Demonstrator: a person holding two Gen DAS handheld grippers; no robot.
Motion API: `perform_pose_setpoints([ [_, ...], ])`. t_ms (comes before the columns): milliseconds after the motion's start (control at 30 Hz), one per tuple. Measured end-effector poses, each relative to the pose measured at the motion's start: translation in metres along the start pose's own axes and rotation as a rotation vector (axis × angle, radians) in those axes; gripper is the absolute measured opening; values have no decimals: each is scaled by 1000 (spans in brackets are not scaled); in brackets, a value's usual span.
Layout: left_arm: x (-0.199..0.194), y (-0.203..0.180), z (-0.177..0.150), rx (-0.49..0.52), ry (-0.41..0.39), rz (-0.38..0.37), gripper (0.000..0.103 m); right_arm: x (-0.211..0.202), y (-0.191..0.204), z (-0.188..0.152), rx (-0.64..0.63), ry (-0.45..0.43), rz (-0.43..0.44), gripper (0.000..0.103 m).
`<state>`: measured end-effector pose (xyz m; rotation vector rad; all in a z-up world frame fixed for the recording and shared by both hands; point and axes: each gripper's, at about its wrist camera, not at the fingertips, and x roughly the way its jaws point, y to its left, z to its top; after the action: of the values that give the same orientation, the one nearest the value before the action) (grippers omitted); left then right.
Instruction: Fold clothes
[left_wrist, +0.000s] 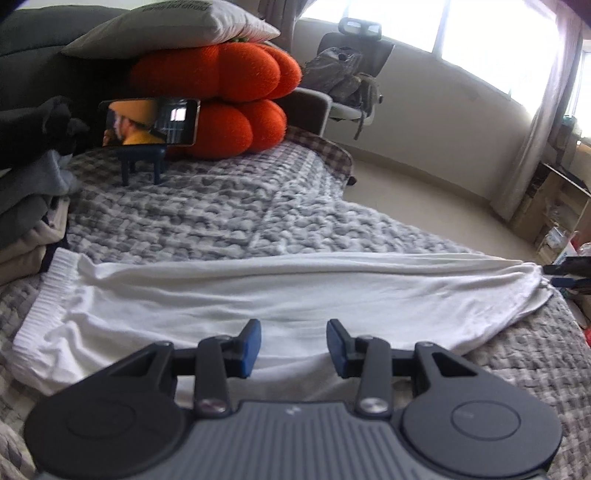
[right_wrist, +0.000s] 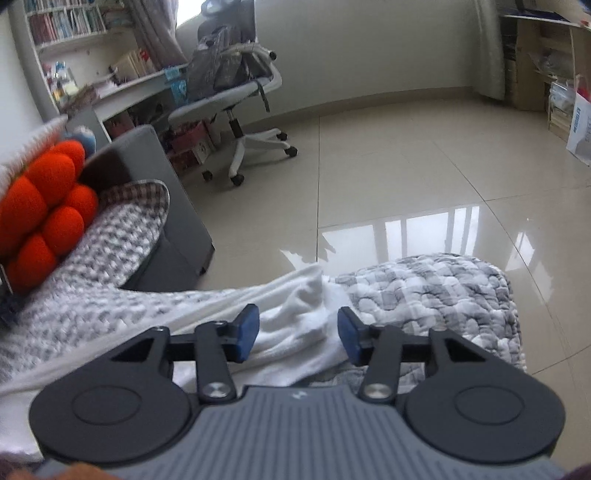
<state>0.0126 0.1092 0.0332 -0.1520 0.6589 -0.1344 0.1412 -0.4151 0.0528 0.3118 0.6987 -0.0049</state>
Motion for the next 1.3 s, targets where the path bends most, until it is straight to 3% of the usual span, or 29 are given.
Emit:
perform_pose_setpoints([
  [33,-1,-2,0,6,-1,-4,40,2,2,-1,-10,8,-9,41],
  [100,-5,-7,-3,16,-1,-14,40,5,7,-6,-48,11,-45,5],
  [233,-16,-20,-7,62,-24,-39,40,-5,17,-11,-145,-53,-113,5],
  [367,-19,-33,-9,97,-25,-64,40,-17,15,-6,-160,-101,-130,4],
  [533,-9,-35,-12,111,8,-53,40,4,13,-16,-221,2,-210,4],
  [767,-18,-27,-14,113,12,-42,40,-26,12,-23,-204,-119,-208,4],
  [967,-22,-26,-22,114,31,-50,40,0,12,-32,-261,-58,-288,4],
  [1100,-34,-20,-24,122,22,-54,40,0,27,-43,-335,-84,-327,9],
  [1200,-43,-9,-26,113,23,-35,40,-23,41,-50,-356,-149,-326,23],
  [1300,-53,3,-29,93,23,-15,40,-61,58,-59,-326,-176,-124,49],
])
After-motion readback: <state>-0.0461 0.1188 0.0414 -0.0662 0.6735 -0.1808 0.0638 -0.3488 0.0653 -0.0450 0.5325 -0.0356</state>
